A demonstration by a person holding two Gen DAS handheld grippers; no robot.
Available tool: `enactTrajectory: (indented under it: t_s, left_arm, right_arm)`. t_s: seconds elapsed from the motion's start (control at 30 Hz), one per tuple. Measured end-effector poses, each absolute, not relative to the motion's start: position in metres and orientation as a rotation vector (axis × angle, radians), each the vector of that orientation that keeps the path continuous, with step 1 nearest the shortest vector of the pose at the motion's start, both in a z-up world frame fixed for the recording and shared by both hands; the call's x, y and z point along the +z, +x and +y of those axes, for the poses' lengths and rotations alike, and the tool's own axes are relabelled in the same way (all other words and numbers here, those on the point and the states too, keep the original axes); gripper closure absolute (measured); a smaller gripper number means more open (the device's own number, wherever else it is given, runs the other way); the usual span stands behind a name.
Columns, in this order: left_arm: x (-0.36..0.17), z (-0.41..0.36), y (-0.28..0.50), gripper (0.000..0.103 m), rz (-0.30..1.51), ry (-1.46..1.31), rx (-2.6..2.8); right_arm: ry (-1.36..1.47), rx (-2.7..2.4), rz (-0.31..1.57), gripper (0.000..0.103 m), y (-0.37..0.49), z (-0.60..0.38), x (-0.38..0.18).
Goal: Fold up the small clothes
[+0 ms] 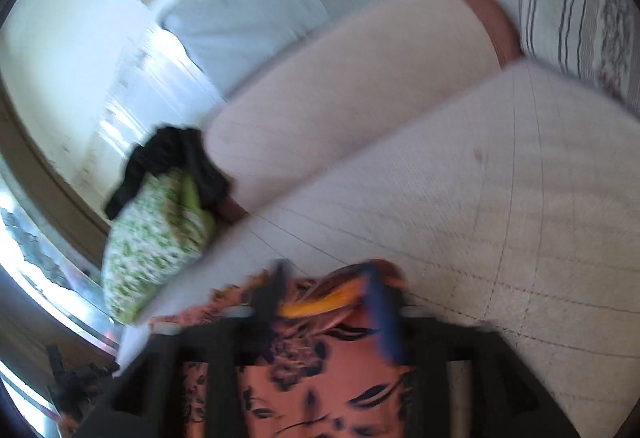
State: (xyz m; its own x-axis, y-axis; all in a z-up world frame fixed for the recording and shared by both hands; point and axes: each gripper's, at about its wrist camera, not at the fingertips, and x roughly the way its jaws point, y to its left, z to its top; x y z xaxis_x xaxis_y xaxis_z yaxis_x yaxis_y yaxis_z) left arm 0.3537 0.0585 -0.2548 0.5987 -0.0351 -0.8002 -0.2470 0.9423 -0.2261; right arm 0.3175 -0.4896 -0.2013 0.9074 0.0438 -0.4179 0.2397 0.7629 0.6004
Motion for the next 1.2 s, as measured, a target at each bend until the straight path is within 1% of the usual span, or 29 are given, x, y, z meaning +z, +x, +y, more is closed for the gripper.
enactTrajectory:
  t_s: [0.07,0.1,0.17,0.2,0.27,0.3,0.33,0.4,0.5,0.6,0.63,0.7,0.73,0.8,0.9,1.0,1.07,1.13,1.2]
  left_arm:
    - [-0.264,0.030,0.338,0.036,0.925,-0.267,0.082]
    - [-0.269,0.020,0.338,0.035,0.932,-0.231,0.069]
    - [-0.285,-0.006,0.335,0.035,0.974,-0.110,0.000]
    - [-0.290,-0.012,0.336,0.035,0.990,-0.069,-0.022]
    - [-0.290,-0.016,0.336,0.035,0.993,-0.001,-0.028]
    - [-0.288,-0.016,0.336,0.035,0.979,0.010,-0.023]
    - [-0.285,-0.012,0.337,0.031,0.951,0.023,-0.003]
    - [-0.284,-0.003,0.341,0.028,0.912,0.042,0.057]
    - [-0.284,0.013,0.351,0.028,0.927,0.011,0.076]
    - [-0.284,0.026,0.361,0.026,0.930,-0.022,0.112]
    - [-0.288,0.028,0.366,0.021,0.946,-0.028,0.115]
    - [-0.306,0.036,0.382,0.014,1.047,-0.031,0.132]
    - [-0.316,0.041,0.391,0.014,1.097,-0.057,0.131]
    - [-0.320,0.049,0.395,0.012,1.108,-0.123,0.120]
    - [-0.307,0.050,0.394,0.012,1.083,-0.113,0.142]
    - [-0.284,0.041,0.380,0.012,0.959,-0.052,0.167]
    - [-0.272,0.026,0.367,0.012,0.904,-0.003,0.098]
    - [-0.274,0.007,0.357,0.012,0.911,0.042,0.008]
    - [-0.288,-0.009,0.353,0.012,0.980,0.080,-0.066]
  right_arm:
    - [0.716,-0.170,0.316,0.016,0.288,-0.486,-0.182]
    - [0.703,-0.172,0.327,0.018,0.283,-0.482,-0.174]
    - [0.661,-0.115,0.453,0.025,0.294,-0.466,-0.166]
    - [0.621,-0.103,0.521,0.033,0.301,-0.454,-0.163]
    - [0.507,-0.103,0.628,0.042,0.316,-0.424,-0.159]
    - [0.469,-0.098,0.657,0.048,0.322,-0.412,-0.160]
    - [0.445,-0.096,0.680,0.049,0.331,-0.399,-0.162]
    - [0.417,-0.112,0.738,0.049,0.355,-0.374,-0.171]
    - [0.477,-0.086,0.815,0.049,0.389,-0.352,-0.200]
    - [0.462,-0.086,0.841,0.049,0.424,-0.331,-0.222]
    - [0.448,-0.091,0.851,0.049,0.437,-0.323,-0.231]
    - [0.429,-0.117,0.898,0.048,0.460,-0.315,-0.253]
    - [0.390,-0.150,0.881,0.048,0.466,-0.309,-0.261]
    - [0.314,-0.168,0.860,0.048,0.469,-0.302,-0.257]
    - [0.328,-0.144,0.859,0.049,0.456,-0.303,-0.247]
    - [0.375,-0.146,0.766,0.049,0.407,-0.315,-0.223]
    - [0.396,-0.145,0.736,0.049,0.377,-0.320,-0.215]
    - [0.421,-0.146,0.732,0.049,0.340,-0.323,-0.214]
    - [0.430,-0.153,0.754,0.049,0.322,-0.325,-0.222]
